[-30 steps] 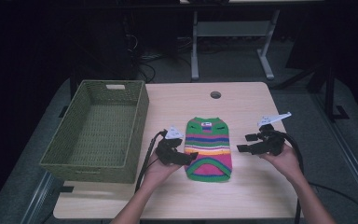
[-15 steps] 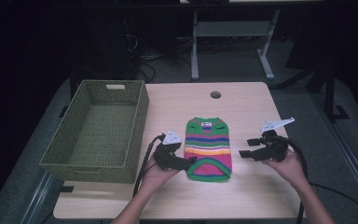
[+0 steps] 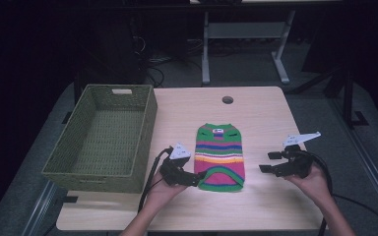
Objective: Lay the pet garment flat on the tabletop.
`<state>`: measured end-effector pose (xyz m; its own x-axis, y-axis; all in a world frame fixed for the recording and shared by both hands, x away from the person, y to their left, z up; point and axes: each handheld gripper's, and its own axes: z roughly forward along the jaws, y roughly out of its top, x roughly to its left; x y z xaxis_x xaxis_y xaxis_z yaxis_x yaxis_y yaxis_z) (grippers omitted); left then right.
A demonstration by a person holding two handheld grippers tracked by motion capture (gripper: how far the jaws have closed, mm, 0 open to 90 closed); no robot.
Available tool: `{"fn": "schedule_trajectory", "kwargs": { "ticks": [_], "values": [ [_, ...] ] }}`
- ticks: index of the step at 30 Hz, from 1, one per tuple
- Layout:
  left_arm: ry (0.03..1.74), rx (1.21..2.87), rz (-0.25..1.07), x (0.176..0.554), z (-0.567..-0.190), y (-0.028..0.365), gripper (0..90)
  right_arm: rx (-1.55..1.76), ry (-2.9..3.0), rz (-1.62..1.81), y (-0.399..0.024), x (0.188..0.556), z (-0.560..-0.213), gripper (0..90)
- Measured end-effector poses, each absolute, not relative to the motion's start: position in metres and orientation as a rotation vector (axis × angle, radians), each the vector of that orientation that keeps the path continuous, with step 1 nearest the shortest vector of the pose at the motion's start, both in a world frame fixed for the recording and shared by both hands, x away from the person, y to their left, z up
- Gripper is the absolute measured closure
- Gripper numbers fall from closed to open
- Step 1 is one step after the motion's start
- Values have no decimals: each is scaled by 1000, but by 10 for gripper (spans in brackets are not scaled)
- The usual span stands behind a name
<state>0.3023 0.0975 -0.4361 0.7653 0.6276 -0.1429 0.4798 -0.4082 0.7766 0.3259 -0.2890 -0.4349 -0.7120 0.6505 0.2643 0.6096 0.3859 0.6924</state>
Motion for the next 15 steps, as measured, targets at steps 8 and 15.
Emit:
{"fn": "schedule_trajectory", "kwargs": {
  "ticks": [8, 15],
  "values": [
    [818, 2095, 202, 293, -441, 103, 161, 1156, 2553, 1237, -296, 314, -441, 252],
    [811, 2106, 201, 284, -444, 107, 161, 1165, 2549, 1228, -299, 306, -446, 252]
  ]
}}
